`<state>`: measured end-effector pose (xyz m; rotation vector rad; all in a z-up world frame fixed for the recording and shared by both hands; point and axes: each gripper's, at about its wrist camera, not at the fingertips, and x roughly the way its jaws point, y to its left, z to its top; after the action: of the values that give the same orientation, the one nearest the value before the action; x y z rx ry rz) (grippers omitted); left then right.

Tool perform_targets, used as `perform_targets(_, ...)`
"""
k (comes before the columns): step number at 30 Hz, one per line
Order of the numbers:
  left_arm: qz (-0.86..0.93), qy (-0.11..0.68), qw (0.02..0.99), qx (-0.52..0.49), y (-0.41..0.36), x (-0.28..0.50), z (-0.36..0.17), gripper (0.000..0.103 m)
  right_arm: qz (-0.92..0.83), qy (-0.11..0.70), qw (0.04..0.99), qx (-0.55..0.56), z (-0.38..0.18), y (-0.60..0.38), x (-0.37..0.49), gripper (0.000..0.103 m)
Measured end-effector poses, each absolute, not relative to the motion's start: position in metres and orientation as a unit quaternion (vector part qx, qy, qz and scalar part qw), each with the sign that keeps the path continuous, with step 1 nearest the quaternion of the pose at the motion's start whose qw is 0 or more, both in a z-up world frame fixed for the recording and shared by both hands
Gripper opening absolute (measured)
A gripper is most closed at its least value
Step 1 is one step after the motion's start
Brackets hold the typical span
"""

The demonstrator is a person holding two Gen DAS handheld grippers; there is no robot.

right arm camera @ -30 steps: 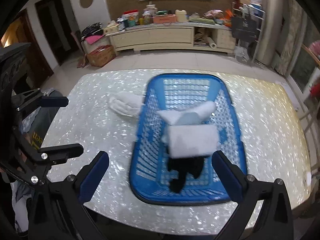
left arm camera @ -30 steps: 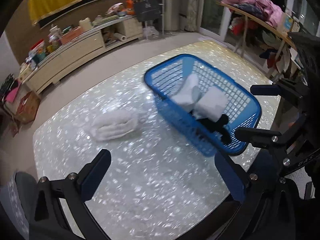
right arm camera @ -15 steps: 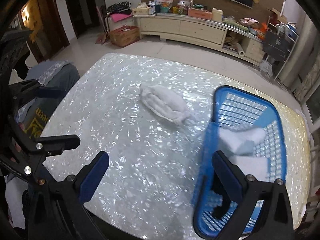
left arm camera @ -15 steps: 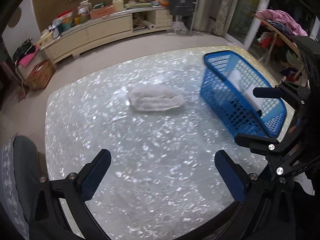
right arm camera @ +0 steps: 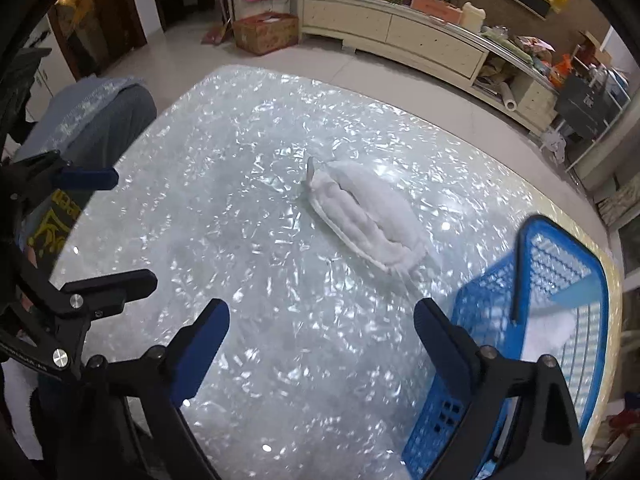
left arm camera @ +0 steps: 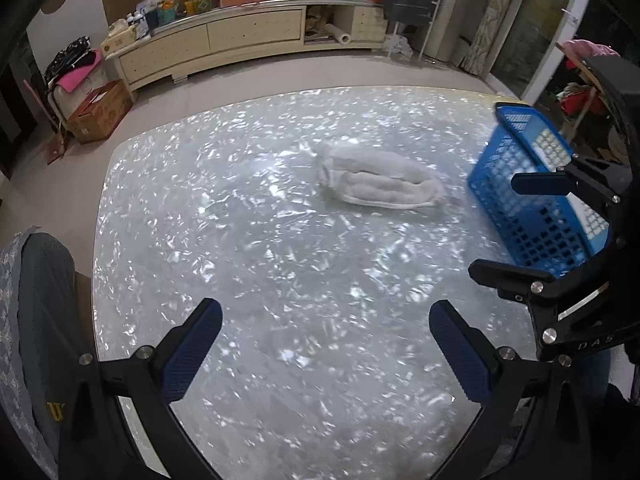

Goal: Organize soft objects
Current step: 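Move the right gripper to the rolled white towel and grasp it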

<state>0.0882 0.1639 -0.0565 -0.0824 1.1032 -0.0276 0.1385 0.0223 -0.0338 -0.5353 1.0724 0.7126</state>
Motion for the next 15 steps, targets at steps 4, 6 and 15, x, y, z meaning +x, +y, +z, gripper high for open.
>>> perform_targets(4,-0.003,0.52,0.854,-0.032,0.173,0.1,-0.072,0.103,0.324,0.503,0.757,-0.261,-0.048,0.037,0.153,0.085)
perform_targets(6,0.002,0.518,0.855,-0.022,0.176,0.108,-0.08,0.103,0.32,0.508,0.754,-0.267,-0.056,0.044,0.161,0.085)
perform_targets(15,-0.002,0.53,0.847,-0.038,0.19,0.137,-0.112,0.103,0.293,0.538,0.735,-0.291,-0.096,0.063,0.197,0.072)
